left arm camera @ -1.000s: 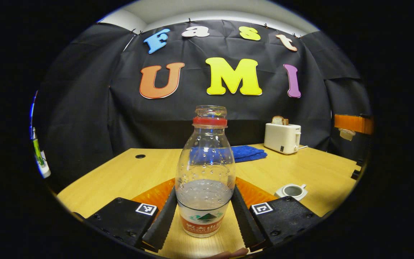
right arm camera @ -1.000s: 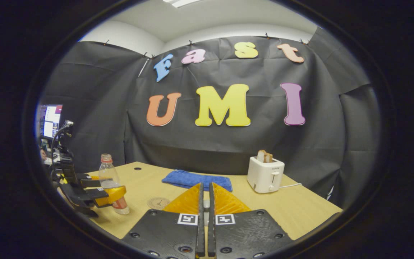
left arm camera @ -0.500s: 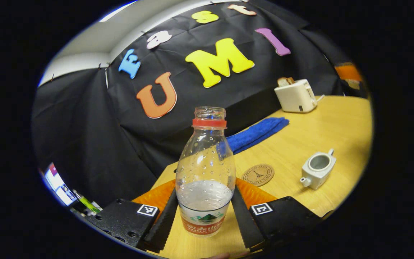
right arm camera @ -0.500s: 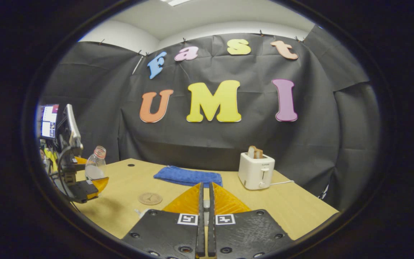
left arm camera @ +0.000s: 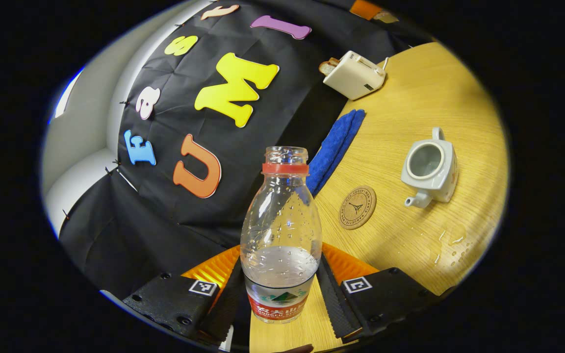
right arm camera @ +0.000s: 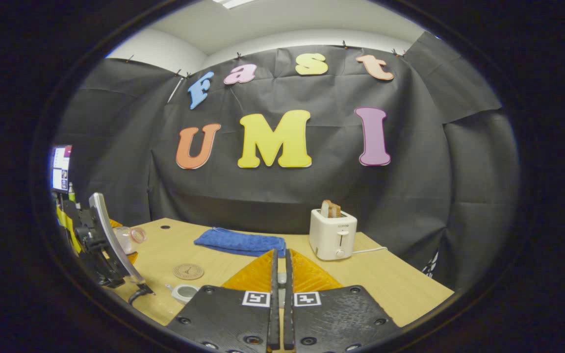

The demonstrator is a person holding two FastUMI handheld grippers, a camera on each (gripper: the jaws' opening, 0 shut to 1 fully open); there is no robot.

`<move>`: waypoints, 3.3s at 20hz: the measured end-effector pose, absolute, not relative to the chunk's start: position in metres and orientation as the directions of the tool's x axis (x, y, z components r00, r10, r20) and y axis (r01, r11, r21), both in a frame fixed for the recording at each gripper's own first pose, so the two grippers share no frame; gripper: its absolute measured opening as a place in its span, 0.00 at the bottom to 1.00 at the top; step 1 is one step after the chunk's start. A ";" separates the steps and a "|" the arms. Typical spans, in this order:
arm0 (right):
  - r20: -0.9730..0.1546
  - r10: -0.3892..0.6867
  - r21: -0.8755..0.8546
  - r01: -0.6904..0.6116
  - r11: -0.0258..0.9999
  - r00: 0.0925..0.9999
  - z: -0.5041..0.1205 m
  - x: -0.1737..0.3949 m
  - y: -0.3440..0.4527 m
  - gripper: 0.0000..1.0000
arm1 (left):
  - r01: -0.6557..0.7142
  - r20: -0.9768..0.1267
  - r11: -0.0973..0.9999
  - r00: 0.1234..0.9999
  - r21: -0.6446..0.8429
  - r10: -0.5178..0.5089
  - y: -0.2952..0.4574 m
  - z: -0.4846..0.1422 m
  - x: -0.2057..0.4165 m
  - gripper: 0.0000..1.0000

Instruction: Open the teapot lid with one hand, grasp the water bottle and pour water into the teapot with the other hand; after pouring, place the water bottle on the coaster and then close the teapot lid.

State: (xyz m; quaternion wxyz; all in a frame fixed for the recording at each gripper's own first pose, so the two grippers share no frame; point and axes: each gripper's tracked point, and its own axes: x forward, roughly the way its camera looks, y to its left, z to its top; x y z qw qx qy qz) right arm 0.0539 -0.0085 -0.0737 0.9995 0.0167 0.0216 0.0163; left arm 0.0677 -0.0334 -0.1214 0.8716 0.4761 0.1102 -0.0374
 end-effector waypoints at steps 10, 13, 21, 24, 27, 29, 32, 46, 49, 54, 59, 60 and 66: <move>-0.035 0.018 0.018 -0.018 1.000 0.999 -0.071 0.053 -0.020 0.03 | 0.253 -0.261 0.129 0.964 0.959 0.047 -0.055 -0.131 0.061 0.77; -0.039 0.015 0.033 -0.014 0.999 0.999 -0.070 0.053 -0.025 0.03 | 0.260 -0.261 0.015 0.964 0.965 0.053 -0.062 -0.134 0.057 0.78; -0.023 0.009 0.045 -0.008 0.999 1.000 -0.063 0.051 -0.033 0.03 | 0.266 -0.260 -0.183 0.964 0.946 0.055 -0.076 -0.127 0.060 0.77; -0.024 0.011 0.048 -0.010 0.999 1.000 -0.064 0.051 -0.034 0.03 | 0.262 -0.253 -0.230 0.965 0.937 0.064 -0.078 -0.124 0.060 0.77; -0.034 0.005 0.050 -0.004 0.999 0.999 -0.067 0.050 -0.038 0.03 | 0.257 -0.249 -0.286 0.966 0.923 0.066 -0.081 -0.121 0.059 0.77; -0.036 0.001 0.051 0.001 0.999 0.999 -0.067 0.051 -0.040 0.03 | 0.246 -0.237 -0.342 0.969 0.907 0.067 -0.084 -0.117 0.060 0.78; -0.035 -0.002 0.050 0.004 0.999 0.999 -0.067 0.051 -0.042 0.03 | 0.236 -0.230 -0.390 0.971 0.890 0.064 -0.087 -0.112 0.061 0.77; -0.049 0.005 0.052 -0.003 0.999 0.999 -0.072 0.056 -0.043 0.03 | 0.246 -0.238 -0.495 0.968 0.833 0.081 -0.090 -0.103 0.062 0.77; -0.052 0.001 0.049 0.001 0.999 0.999 -0.073 0.057 -0.044 0.03 | 0.244 -0.238 -0.499 0.968 0.832 0.077 -0.092 -0.102 0.060 0.77; -0.056 0.004 0.044 -0.001 0.999 0.998 -0.075 0.056 -0.042 0.03 | 0.261 -0.261 -0.436 0.963 0.861 0.062 -0.090 -0.110 0.058 0.77; -0.052 -0.007 0.053 0.009 0.999 0.999 -0.072 0.056 -0.047 0.03 | 0.275 -0.276 -0.139 0.961 0.951 0.014 -0.085 -0.119 0.055 0.77; -0.052 -0.008 0.057 0.011 0.998 0.999 -0.072 0.056 -0.047 0.03 | 0.269 -0.270 -0.077 0.963 0.960 0.007 -0.081 -0.119 0.055 0.77; -0.060 -0.028 0.054 0.032 0.998 0.998 -0.075 0.056 -0.052 0.05 | 0.211 -0.214 0.249 0.977 0.945 -0.013 -0.068 -0.113 0.054 0.77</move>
